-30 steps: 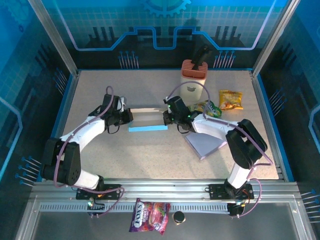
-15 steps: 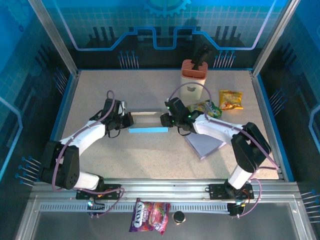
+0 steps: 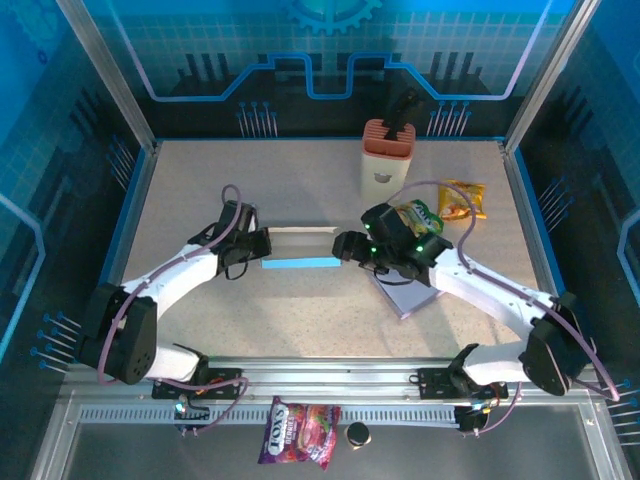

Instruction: Fold the paper box

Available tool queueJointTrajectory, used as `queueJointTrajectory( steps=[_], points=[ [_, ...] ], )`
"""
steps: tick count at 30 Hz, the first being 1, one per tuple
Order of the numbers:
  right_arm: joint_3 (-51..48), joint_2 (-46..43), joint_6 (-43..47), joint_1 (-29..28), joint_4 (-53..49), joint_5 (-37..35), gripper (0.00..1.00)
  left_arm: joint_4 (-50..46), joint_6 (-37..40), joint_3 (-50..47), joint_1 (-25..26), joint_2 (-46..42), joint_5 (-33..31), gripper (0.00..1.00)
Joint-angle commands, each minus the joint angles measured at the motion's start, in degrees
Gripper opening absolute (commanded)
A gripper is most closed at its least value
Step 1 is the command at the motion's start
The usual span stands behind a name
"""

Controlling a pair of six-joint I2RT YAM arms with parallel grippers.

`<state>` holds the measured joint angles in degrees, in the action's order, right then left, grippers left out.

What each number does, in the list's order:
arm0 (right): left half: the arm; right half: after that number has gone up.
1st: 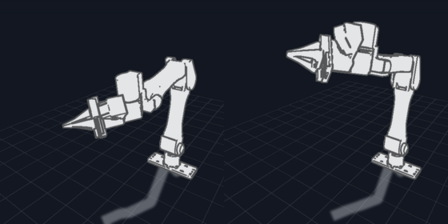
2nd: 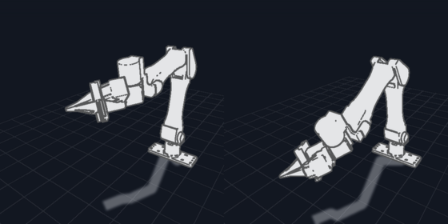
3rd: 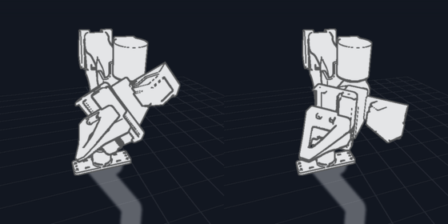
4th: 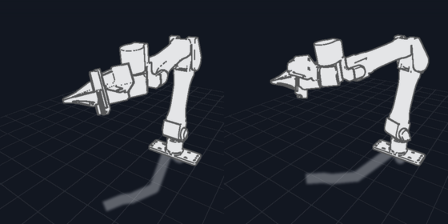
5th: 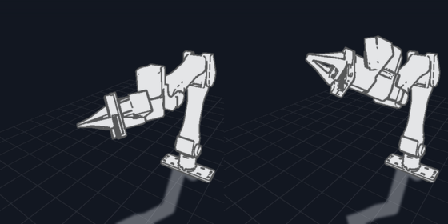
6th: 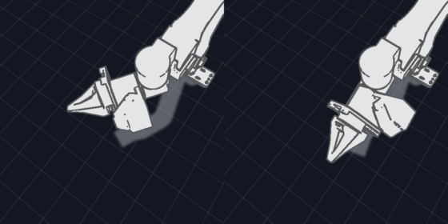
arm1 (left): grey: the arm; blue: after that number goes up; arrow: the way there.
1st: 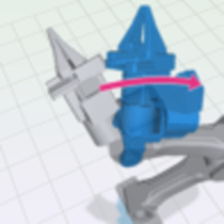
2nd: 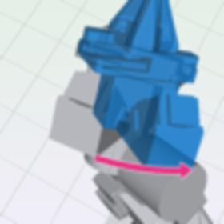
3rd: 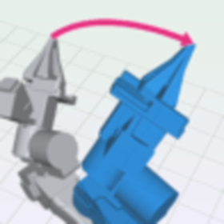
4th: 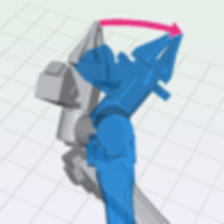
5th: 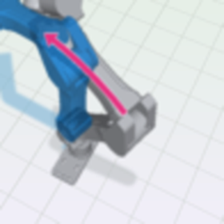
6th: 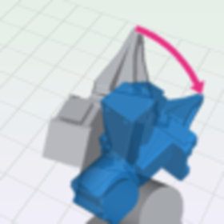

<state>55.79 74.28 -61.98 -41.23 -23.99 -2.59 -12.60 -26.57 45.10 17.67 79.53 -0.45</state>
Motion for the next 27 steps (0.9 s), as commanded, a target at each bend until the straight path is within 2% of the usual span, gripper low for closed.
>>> queueJointTrajectory(
  steps=[1, 4, 8, 11, 20, 27],
  points=[
    [-1.89, -4.76, -21.32, -3.0, 3.76, -3.99, 0.7, -1.97, -1.88, -1.71, 1.25, -2.07, -2.15, 0.0],
    [-1.86, -4.31, -35.31, -6.92, 9.12, -12.26, 0.7, -1.68, -2.72, -2.39, 2.24, -2.75, -3.43, 0.0],
    [1.91, 2.01, -44.85, -7.14, 14.46, -13.14, 0.7, -0.94, -3.81, -3.6, 3.63, -3.93, -4.71, 0.0],
    [4.92, 7.13, -49.38, -6.76, 14.5, -10.41, 0.67, -0.33, -4.32, -4.42, 4.3, -4.47, -5.31, 0.0],
    [9.86, 15.02, -54.47, -6.57, 13.77, -7.35, 0.54, 0.27, -5.11, -5.02, 5.39, -4.75, -5.84, 0.0],
    [8.72, 17.55, -56.45, -5.28, 15.26, -4.31, 0.37, 0.65, -4.9, -4.94, 5.63, -4.33, -5.87, 0.0]
  ],
)
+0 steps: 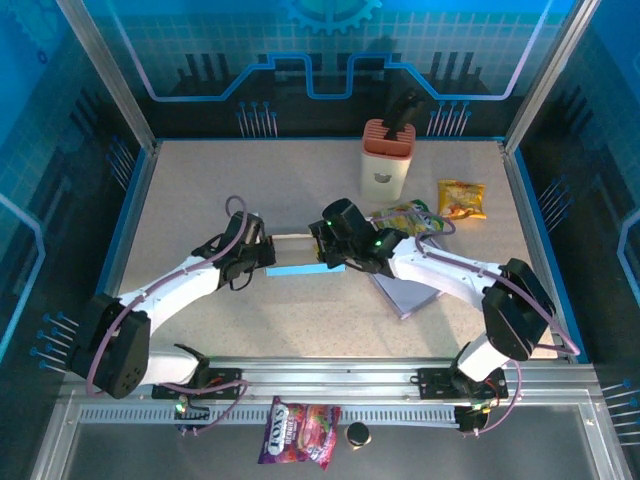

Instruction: Fold the paper box

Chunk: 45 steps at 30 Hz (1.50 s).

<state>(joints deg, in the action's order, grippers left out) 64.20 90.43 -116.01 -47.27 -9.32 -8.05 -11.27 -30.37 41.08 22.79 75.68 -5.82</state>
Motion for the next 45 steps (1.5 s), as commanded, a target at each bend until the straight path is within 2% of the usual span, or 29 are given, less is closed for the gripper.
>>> queueJointTrajectory(
  steps=[1, 7, 13, 17, 18, 22, 26, 32, 37, 39, 42, 45],
  points=[
    [0.07, 1.5, -2.7, 0.99, 0.61, 1.37, 0.37, -0.61, -1.12, -0.91, 0.55, -0.49, -0.54, 0.0],
    [-0.75, 1.67, -2.1, 2.86, 2.11, 2.75, 0.23, -0.42, -1.01, -0.77, 0.54, -0.19, -0.59, 0.0],
    [-2.48, 1.58, -2.42, 3.84, 3.76, 3.28, 0.15, -0.18, -0.74, -0.7, 0.61, -0.28, -0.77, 0.0],
    [-2.25, 1.84, -2.32, 3.97, 3.9, 4.18, 0.02, -0.26, -0.9, -0.26, 0.67, -0.01, -0.45, 0.0],
    [-2.21, 1.7, -2.21, 3.94, 3.46, 4.29, 0.0, -0.56, -1.17, -0.11, 0.66, 0.0, -0.43, 0.04],
    [-3.66, 0.74, -3.23, 3.46, 2.75, 4.36, 0.0, -3.56, -3.13, 1.49, 0.66, -2.39, -0.5, 0.32],
    [-6.11, -0.12, -4.1, 3.05, 4.2, 4.19, 0.0, -7.7, -5.2, 2.43, 0.68, -7.15, 1.3, 0.46],
    [-9.64, -0.85, -4.34, 2.68, 7.07, 4.64, 0.0, -13.07, -8.99, 0.66, 0.63, -13.86, 7.03, 0.5],
    [-11.39, -1.3, -4.03, 2.14, 8.22, 5.16, 0.0, -17.42, -11.44, 0.94, 0.35, -19.86, 7.37, 0.55],
    [-11.94, -1.28, -3.81, 1.86, 8.51, 5.42, 0.0, -17.88, -11.59, 1.79, -1.1, -19.59, 9.24, 0.56],
    [-13.12, -1.18, -3.49, 1.49, 9.34, 5.97, 0.0, -16.85, -12.26, 2.56, -5.51, -16.13, 15.54, 0.56],
    [-14.66, -1.4, -3.18, 1.29, 9.7, 6.2, 0.0, -14.6, -11.9, 2.73, -9.12, -10.61, 20.51, 0.51]
  ],
)
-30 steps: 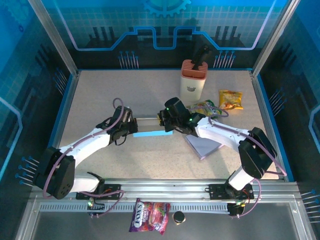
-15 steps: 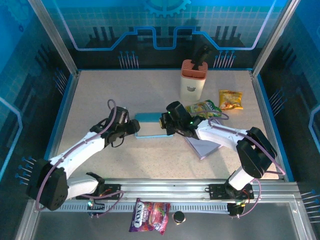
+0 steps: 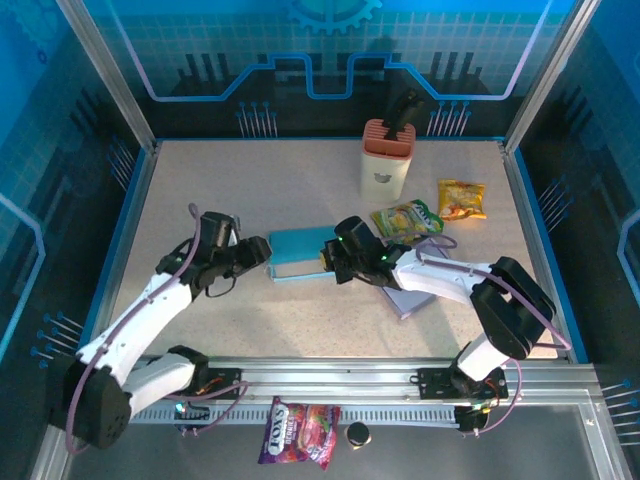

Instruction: Fold the paper box

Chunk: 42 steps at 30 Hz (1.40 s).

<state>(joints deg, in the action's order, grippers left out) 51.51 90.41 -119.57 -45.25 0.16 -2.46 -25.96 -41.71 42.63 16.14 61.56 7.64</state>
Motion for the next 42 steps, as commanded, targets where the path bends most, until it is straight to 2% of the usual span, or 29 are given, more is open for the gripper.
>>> queueJointTrajectory(
  steps=[1, 4, 14, 23, 26, 34, 37, 40, 42],
  points=[
    [-2.77, -1.38, 0.39, -0.78, 0.58, 0.83, 0.0, 1.4, -0.41, 1.13, -3.28, 5.41, 8.48, 0.49],
    [-4.04, -1.44, 0.39, -0.94, 1.79, 1.12, 0.0, 4.79, 0.5, 1.61, -4.19, 9.65, 10.54, 0.44],
    [-5.71, -0.94, 0.73, -0.95, 2.39, 2.37, 0.0, 10.71, 2.67, 1.46, -4.28, 20.89, 14.06, 0.41],
    [-5.33, -0.11, 0.83, -0.83, 2.51, 2.82, 0.0, 13.0, 3.28, 0.65, -4.19, 23.86, 14.58, 0.32],
    [-5.19, 0.2, 0.74, -0.75, 2.82, 2.99, 0.0, 13.43, 3.04, 0.34, -4.19, 23.61, 15.29, 0.25],
    [-5.1, 0.97, 0.9, -0.68, 2.8, 4.25, 0.0, 12.56, 3.79, -0.35, -4.19, 23.34, 15.27, 0.19],
    [-5.36, 1.08, 1.27, -0.71, 1.84, 5.13, 0.0, 9.38, 5.36, 0.54, -4.2, 23.88, 13.66, 0.2],
    [-5.9, 0.91, 1.6, -0.62, 0.93, 5.62, 0.01, 4.27, 7.35, 2.41, -4.1, 23.46, 10.29, 0.33],
    [-5.96, 0.57, 2.18, -0.54, -0.1, 5.54, 0.02, 2.38, 8.11, 2.94, -4.1, 22.76, 9.15, 0.37]
  ],
)
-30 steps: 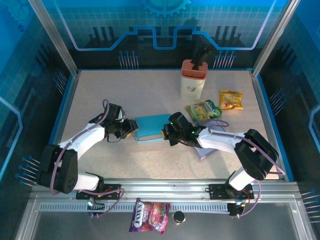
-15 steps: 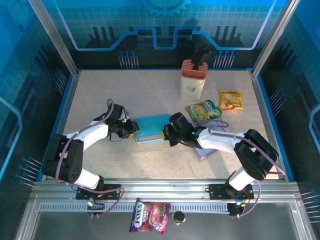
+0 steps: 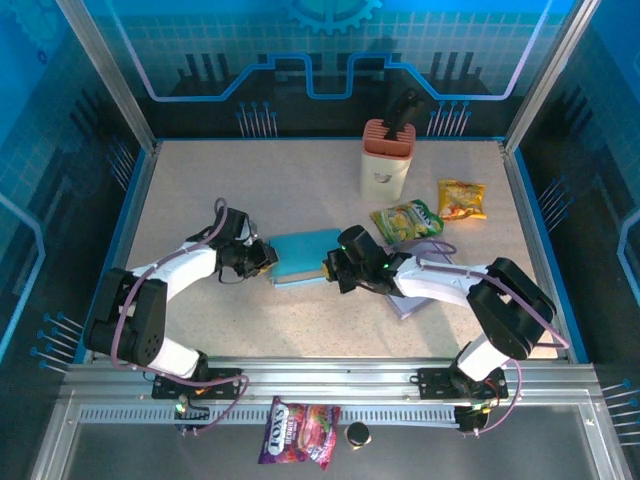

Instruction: Fold the paper box

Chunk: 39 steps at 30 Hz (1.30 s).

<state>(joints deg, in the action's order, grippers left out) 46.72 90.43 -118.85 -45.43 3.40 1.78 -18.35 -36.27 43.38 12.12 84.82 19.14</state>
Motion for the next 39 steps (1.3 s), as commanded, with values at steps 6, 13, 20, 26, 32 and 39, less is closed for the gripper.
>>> queueJointTrajectory(
  steps=[6, 13, 20, 26, 32, 39],
  points=[
    [-0.58, 0.66, 2.97, -0.11, -4.86, 1.46, 0.02, -7.35, 3.74, 3.21, -0.1, -1.5, -2.77, 0.43],
    [-1.13, 0.71, 3.53, -0.1, -5.84, 2.33, 0.05, -2.44, 2.37, 1.53, 0.17, 1.01, 0.58, 0.39],
    [-0.51, -0.16, 7.01, 0.78, -9.8, 4.31, 0.21, -0.4, 2.6, 0.85, 0.45, 3.41, 0.57, 0.32],
    [5.05, -3.89, 23.58, 4.23, -21.81, 8.19, 0.45, -0.47, 3.42, 1.0, 0.62, 3.73, -0.5, 0.27],
    [12.48, -11.18, 49.85, 7.36, -40.15, 7.6, 0.61, -0.31, 3.91, 1.11, 0.71, 3.63, -0.59, 0.26],
    [17.31, -8.6, 72.32, 16.41, -44.08, 9.15, 0.62, -0.59, 3.98, 2.29, 0.93, 3.58, -0.6, 0.27]
  ],
)
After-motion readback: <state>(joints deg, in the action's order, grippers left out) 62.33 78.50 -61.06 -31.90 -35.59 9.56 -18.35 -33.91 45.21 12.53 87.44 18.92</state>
